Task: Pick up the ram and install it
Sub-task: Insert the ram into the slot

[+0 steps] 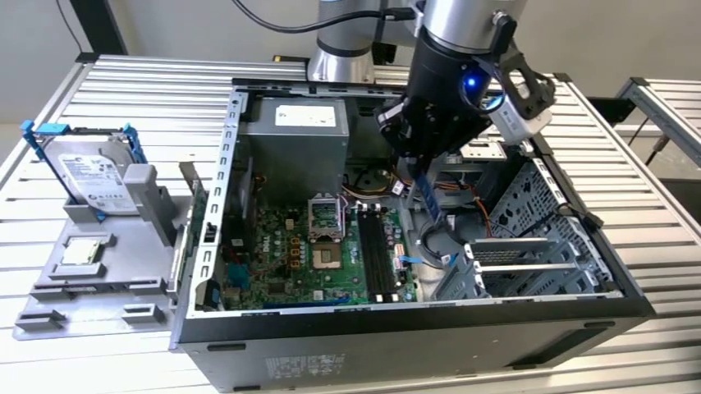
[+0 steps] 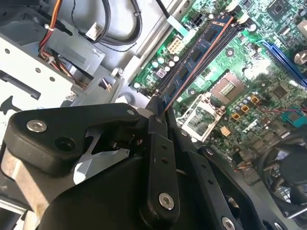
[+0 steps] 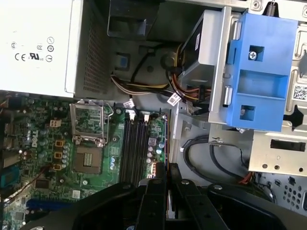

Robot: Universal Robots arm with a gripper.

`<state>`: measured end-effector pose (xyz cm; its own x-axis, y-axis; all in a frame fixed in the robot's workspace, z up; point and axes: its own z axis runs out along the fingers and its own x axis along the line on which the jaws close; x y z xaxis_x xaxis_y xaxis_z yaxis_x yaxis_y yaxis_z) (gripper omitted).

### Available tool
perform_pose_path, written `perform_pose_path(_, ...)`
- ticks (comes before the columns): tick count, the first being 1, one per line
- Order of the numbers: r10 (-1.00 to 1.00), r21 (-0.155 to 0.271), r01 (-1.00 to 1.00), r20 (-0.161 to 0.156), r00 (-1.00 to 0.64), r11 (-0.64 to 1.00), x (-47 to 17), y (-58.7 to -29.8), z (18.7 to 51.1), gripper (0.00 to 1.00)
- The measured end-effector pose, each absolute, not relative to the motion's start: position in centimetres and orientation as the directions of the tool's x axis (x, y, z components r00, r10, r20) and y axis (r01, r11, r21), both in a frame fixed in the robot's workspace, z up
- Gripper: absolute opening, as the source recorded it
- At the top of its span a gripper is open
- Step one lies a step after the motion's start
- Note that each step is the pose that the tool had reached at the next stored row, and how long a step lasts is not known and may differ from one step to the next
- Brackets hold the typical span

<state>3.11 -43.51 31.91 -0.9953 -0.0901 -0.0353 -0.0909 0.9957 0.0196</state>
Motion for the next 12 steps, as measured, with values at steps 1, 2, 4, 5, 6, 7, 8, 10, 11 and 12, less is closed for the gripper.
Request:
perform_pose_path(1, -0.09, 0.019, -0.091, -0.037, -0.995, 0.996, 3.1, -43.5, 31.8, 0.0)
perform_pose_path(2, -0.09, 0.019, -0.091, -0.038, -0.995, 0.996, 3.1, -43.5, 31.7, 0.0)
perform_pose_path(4, -0.09, 0.019, -0.091, -0.04, -0.995, 0.996, 3.1, -43.5, 31.4, 0.0)
perform_pose_path(5, -0.09, 0.019, -0.091, -0.041, -0.995, 0.996, 3.1, -43.5, 31.3, 0.0)
perform_pose_path(6, -0.09, 0.019, -0.091, -0.041, -0.995, 0.996, 3.1, -43.5, 31.2, 0.0)
perform_pose_path(7, -0.09, 0.019, -0.091, -0.042, -0.995, 0.996, 3.1, -43.5, 31.1, 0.0)
perform_pose_path(8, -0.09, 0.019, -0.091, -0.042, -0.995, 0.996, 3.1, -43.5, 30.9, 0.0)
perform_pose_path(10, -0.09, 0.019, -0.091, -0.043, -0.995, 0.996, 3.1, -43.5, 30.6, 0.0)
perform_pose_path(11, -0.09, 0.019, -0.091, -0.043, -0.995, 0.996, 3.1, -43.5, 30.4, 0.0)
perform_pose_path(12, -0.09, 0.018, -0.091, -0.044, -0.995, 0.996, 3.1, -43.5, 30.2, 0.0)
